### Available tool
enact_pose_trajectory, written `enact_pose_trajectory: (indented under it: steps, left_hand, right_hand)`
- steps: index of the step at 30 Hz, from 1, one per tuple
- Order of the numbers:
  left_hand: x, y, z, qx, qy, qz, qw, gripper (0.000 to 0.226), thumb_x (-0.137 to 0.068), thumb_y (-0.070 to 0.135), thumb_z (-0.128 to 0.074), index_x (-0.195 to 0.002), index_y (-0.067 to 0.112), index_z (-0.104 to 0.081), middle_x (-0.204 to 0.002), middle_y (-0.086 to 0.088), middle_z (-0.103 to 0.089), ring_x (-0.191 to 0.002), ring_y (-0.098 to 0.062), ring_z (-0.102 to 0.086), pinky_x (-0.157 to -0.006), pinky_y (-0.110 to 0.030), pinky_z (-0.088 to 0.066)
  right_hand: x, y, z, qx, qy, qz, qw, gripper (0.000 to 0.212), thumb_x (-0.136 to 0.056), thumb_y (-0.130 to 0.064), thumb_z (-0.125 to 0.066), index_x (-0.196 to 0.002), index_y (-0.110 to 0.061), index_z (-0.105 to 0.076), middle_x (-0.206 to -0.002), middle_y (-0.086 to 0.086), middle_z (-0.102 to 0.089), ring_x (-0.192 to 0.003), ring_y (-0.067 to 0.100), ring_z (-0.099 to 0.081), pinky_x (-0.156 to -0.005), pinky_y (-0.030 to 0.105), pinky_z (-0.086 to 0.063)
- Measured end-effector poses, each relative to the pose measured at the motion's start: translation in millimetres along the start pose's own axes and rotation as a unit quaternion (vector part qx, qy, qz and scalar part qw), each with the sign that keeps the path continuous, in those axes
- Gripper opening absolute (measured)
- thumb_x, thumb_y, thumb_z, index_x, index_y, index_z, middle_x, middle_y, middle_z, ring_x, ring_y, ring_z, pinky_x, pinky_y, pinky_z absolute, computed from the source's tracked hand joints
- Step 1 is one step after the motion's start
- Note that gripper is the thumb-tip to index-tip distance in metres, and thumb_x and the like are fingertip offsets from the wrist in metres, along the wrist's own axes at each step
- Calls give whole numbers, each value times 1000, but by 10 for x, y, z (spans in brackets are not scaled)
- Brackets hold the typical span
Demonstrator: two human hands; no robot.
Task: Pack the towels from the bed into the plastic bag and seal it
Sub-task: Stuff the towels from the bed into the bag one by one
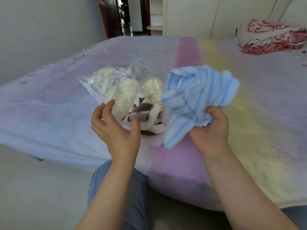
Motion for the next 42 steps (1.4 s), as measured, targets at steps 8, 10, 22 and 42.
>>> enact_pose_trajectory:
  steps: [8, 10, 22, 42]
  left_hand:
    - [-304, -417, -9, 29, -106, 126, 986, 16, -88, 30, -65, -104, 29, -65, -107, 5, -44, -89, -10, -55, -76, -19, -44]
    - [-282, -415, 3, 49, -115, 130, 984, 35, -84, 29, -70, -117, 32, -59, -116, 5, -36, -91, 4, -51, -80, -13, -44]
    - [-158, -545, -41, 154, -206, 192, 947, 33, -84, 8, -63, -108, 31, -67, -91, 14, -67, -62, 3, -54, -62, -10, -46]
    - [-153, -800, 157, 272, -154, 219, 924, 27, -70, 2, -56, -75, 27, -63, -70, 17, -61, -63, -1, -52, -61, -15, -42]
  right_hand:
    - [-104, 878, 93, 674, -81, 123, 724, 51, -76, -14, -68, -115, -34, -43, -111, -6, -56, -102, 16, -57, -85, 40, -51]
    - [-168, 973, 226, 795, -94, 135, 583, 60, -70, -17, -74, -124, -18, -47, -118, 9, -55, -105, 31, -56, -84, 48, -51]
    - [-655, 1200, -320, 677, -35, 21, 735, 24, -96, -36, -44, -113, -20, -51, -96, -3, -59, -94, 14, -58, -92, 37, -49]
    - [-763, 1906, -468, 797, -206, -187, 536, 21, -89, -11, -50, -68, -15, -53, -80, 9, -49, -88, 28, -58, -86, 47, -54]
Point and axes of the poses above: each hand's wrist, its own x-axis away from the middle knuckle, its own z-axis out of the back of the hand, y = z × x, the point moved 6 cm from there along -x, towards the middle knuckle
